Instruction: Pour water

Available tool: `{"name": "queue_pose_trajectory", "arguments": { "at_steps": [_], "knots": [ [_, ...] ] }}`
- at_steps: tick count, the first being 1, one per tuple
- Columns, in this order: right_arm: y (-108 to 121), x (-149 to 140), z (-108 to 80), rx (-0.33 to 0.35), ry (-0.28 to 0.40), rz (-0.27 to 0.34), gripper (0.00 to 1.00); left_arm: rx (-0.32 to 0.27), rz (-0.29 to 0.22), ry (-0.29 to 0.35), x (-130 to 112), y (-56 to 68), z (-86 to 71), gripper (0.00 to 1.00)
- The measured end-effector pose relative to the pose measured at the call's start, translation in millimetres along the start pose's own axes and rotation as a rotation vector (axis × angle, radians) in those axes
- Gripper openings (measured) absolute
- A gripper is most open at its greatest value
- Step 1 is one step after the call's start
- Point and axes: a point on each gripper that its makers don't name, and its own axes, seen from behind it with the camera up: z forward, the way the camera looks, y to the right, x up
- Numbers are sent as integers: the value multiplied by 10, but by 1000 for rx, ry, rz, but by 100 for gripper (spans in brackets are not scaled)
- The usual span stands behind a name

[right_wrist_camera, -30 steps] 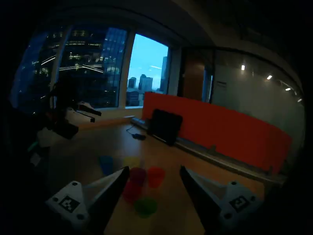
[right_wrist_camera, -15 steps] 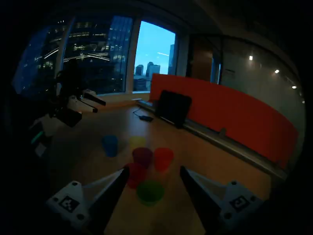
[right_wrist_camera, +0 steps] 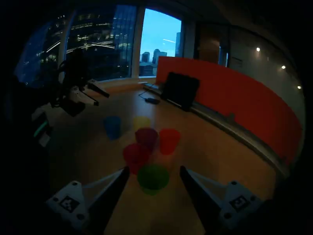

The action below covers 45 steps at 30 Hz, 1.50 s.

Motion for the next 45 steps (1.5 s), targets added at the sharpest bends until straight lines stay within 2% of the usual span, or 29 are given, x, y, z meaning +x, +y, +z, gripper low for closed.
{"name": "queue_pose_trajectory", "arguments": {
  "at_steps": [11, 17, 28, 45],
  "knots": [
    [6, -309, 193, 10, -98, -9, 98, -36, -1, -90, -348, 12, 149, 96],
    [-16, -421, 281, 27, -129, -9, 97, -59, -7, -124, -481, 14, 184, 96],
    [-31, -603, 458, 43, -180, -21, 97, -88, 21, -202, -775, 75, 254, 96],
    [-7, -707, 700, 61, -206, -13, 96, -104, 30, -235, -879, 102, 517, 96]
  ]
}}
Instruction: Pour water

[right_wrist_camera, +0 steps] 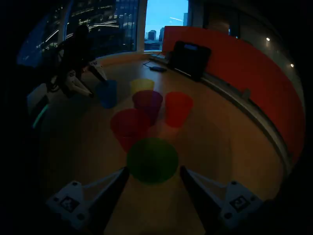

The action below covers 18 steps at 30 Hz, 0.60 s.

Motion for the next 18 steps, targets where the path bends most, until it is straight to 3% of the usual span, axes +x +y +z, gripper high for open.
{"name": "queue_pose_trajectory", "arguments": {
  "at_steps": [18],
  "knots": [
    [4, 16, 125, 17, 4, 10, 96, -16, -6, 14, 129, -10, 215, 96]
  ]
}}
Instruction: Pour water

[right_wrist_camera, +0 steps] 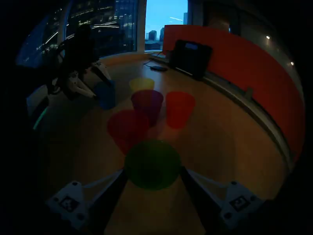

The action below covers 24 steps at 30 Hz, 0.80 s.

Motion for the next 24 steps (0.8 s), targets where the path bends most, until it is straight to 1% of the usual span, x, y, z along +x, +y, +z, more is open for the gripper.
{"name": "queue_pose_trajectory", "arguments": {
  "at_steps": [5, 11, 13, 15, 18, 24],
  "knots": [
    [-23, 21, 10, 5, 3, -4, 95, -3, 5, -1, -2, 8, 16, 96],
    [-32, 35, 39, 11, 8, 3, 95, -10, -7, -3, 5, 0, 33, 94],
    [-35, 39, 49, 12, 11, 4, 95, -5, -2, -3, -8, 0, 46, 88],
    [-38, 44, 56, 13, 14, 4, 95, -1, 6, -3, -14, 1, 52, 87],
    [-45, 58, 60, 15, 19, 4, 95, 3, 18, -5, -9, 5, 48, 87],
    [-52, 72, 78, 17, 27, 8, 95, 3, 12, -6, 2, -4, 50, 87]
  ]
}}
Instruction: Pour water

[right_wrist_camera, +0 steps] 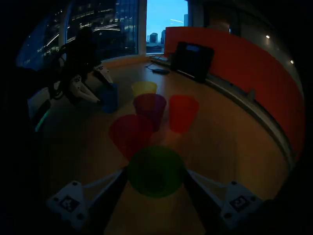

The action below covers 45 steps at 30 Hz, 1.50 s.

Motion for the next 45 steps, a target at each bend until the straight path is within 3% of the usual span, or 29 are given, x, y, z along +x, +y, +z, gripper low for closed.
{"name": "queue_pose_trajectory", "arguments": {
  "at_steps": [11, 21, 38, 45],
  "knots": [
    [-37, 2, 8, -1, 28, 9, 94, -3, 0, 10, 31, 29, -11, 86],
    [-51, 133, -170, -29, 78, -3, 94, 9, -11, 67, 214, 71, -153, 86],
    [-66, 854, -584, -101, 241, -18, 93, 88, -36, 247, 823, 63, -494, 87],
    [-109, 1126, -742, -117, 295, -44, 93, 117, -21, 316, 1099, 50, -687, 87]
  ]
}}
